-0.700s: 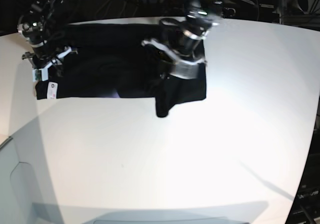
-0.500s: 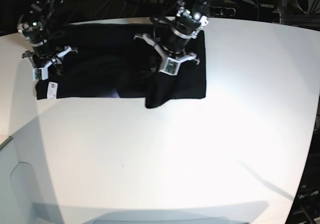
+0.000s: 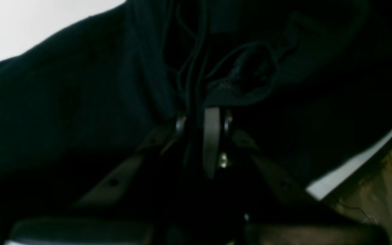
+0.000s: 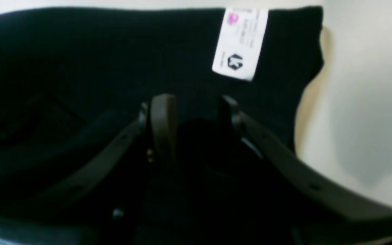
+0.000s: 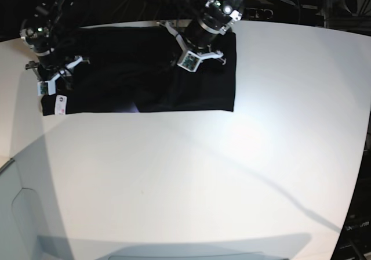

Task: Fold the T-shirt properly
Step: 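Fold the strip end with the left gripper toward the right gripper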

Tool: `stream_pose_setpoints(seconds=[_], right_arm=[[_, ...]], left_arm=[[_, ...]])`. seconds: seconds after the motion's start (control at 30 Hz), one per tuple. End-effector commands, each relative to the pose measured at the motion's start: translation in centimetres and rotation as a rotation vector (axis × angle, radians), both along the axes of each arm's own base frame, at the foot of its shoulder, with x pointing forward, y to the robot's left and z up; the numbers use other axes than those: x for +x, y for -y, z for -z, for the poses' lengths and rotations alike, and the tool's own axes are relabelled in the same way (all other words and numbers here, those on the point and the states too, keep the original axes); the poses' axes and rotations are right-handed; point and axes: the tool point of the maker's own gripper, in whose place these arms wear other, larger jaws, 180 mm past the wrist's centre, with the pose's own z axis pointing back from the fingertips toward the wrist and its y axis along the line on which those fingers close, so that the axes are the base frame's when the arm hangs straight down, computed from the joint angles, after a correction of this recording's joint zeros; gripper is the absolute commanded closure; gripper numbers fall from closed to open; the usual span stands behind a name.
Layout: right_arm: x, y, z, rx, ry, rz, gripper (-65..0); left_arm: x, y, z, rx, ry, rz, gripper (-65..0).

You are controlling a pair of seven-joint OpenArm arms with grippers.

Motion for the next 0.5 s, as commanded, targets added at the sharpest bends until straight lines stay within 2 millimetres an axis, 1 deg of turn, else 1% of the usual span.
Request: stream_pose_setpoints(seconds=[0.0,0.33,0.47], right_arm=[[0.7,0.1,-1.1,-0.009,0.048,-0.015,-21.0],[0.8,0.0,-1.2,-0.008,0.049,-0.018,-21.0],[0.8,0.0,-1.2,-0.008,0.049,-0.018,-21.0]], left_arm=[[0.6,0.5,-1.1,-0.032,0.038,0.002,-0.1],[2.7,1.1,-2.3,-0.043,0.094,0.009,-0.2],[2.4,2.6,-2.1,-0.049,0.092,0.061,-0.6]])
